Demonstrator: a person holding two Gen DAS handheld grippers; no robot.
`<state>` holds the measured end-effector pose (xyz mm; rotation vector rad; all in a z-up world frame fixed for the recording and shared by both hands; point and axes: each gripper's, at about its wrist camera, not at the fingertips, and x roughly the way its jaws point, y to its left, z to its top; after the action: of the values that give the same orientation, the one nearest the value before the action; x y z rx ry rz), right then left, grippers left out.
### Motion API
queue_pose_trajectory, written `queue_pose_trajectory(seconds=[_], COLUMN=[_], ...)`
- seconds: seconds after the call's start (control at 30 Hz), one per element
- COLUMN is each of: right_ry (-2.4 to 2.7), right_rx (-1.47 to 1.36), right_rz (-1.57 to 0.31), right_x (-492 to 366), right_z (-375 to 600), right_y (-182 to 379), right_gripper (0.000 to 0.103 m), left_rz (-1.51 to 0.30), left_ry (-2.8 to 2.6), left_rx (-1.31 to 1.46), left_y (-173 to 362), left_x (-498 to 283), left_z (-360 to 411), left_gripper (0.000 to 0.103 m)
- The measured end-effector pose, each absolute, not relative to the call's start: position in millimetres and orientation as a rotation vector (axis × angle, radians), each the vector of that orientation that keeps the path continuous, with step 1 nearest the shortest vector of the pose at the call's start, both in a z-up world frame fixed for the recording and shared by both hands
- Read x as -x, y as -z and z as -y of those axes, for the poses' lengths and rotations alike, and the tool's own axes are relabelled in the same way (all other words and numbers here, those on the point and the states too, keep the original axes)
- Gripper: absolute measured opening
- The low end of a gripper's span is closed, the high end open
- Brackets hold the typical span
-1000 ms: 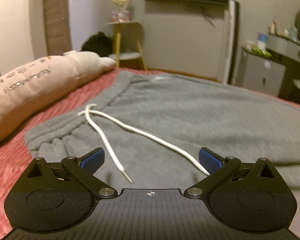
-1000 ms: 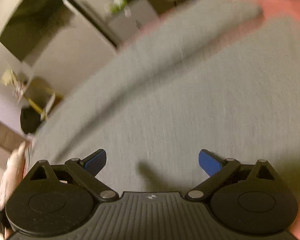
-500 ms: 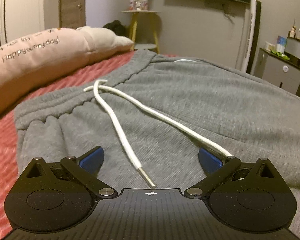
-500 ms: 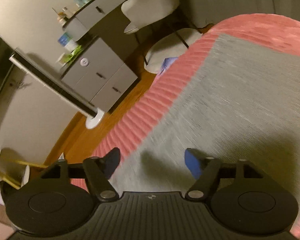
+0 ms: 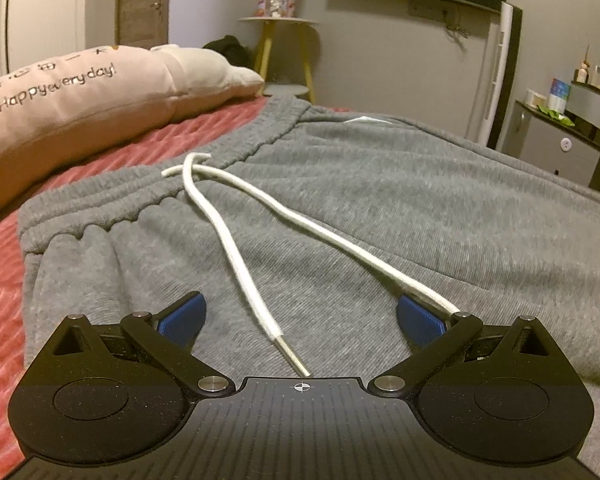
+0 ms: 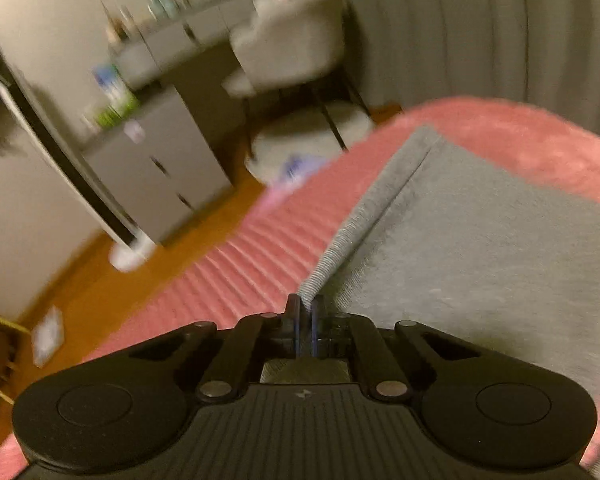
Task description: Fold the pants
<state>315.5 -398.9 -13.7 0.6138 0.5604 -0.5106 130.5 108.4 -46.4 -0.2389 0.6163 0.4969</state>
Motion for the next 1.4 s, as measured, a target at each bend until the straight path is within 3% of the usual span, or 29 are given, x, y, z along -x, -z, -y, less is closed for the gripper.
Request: queue_pose_trajectory(seconds=[0.13, 0.27, 0.37, 0.47, 0.53, 0.6, 0.67, 0.87, 0.93, 1.0, 1.03, 1.1, 1.13, 1.2, 1.4], right_ry=[0.442, 0.517, 0.574, 0.516, 0.503, 0.492, 0.425, 0.446, 0.433, 0.421, 0.422, 0.417, 0.416, 0.416, 0.495], right_rx=[-0.624, -0.665, -0.738, -0.870, -0.678, -0.409, -0.195, 0.037, 0.031, 0.019, 0.008, -0.033, -0.057, -0.107, -0.426], right_rz=[-0.424, -0.450, -0.537, -0.507, -0.494, -0.525, -0.567, -0.723, -0.732, -0.721, -0.716, -0.694, -0.687, -0.669, -0.494], right_x=[-197.1, -90.9, -55.3, -54.3, -74.7, -102.8, -138.0, -204.2, -208.8, -205.9, -206.1, -201.8, -199.2, -194.0, -134.7], right_z=[377.5, 354.5, 361.4, 379.6, 372.9, 359.1, 348.7, 351.3, 355.9, 359.1, 364.0, 367.8, 372.1, 375.0, 423.8], right_y=[-6.3, 24.7, 57.7, 62.0, 45.0, 35.0, 34.0, 61.0, 67.7, 70.4, 69.7, 64.9, 62.7, 60.8, 21.3], right_gripper=[0.004, 0.001, 0.006, 0.007, 0.023, 0.063, 0.067, 0.065, 0.061, 0.040, 0.035, 0.007, 0.007, 0.006, 0.006], left_rz=[-0.600, -0.579, -0.581, -0.564, -0.562, -0.585, -0.607, -0.726, -0.803, -0.866, -0.918, -0.980, -0.977, -0.955, -0.751], left_ry=[-0.465, -0.434, -0.390, -0.309, -0.238, -0.158, -0.093, -0.069, -0.108, -0.119, -0.126, -0.135, -0.149, -0.135, 0.003], left_rx=[0.276, 0.345, 0.386, 0.419, 0.452, 0.487, 0.550, 0.693, 0.691, 0.687, 0.691, 0.686, 0.676, 0.678, 0.721], left_y=[42.1, 33.9, 23.8, 6.1, -7.7, -19.4, -27.4, -28.6, -18.3, -5.5, 3.4, 15.4, 17.9, 16.0, -39.6], left_x=[-123.3, -114.6, -111.4, -113.6, -123.9, -143.9, -175.6, -289.6, -326.4, -353.3, -365.5, -380.5, -384.2, -385.9, -325.3], left_z=[-114.2, -120.4, -121.6, -121.4, -122.2, -124.5, -129.6, -129.5, -126.7, -123.0, -120.2, -115.7, -114.8, -115.1, -131.5], left_gripper=[0.103, 0.103, 0.103, 0.103, 0.103, 0.103, 0.103, 0.103, 0.098, 0.076, 0.071, 0.060, 0.056, 0.008, 0.006])
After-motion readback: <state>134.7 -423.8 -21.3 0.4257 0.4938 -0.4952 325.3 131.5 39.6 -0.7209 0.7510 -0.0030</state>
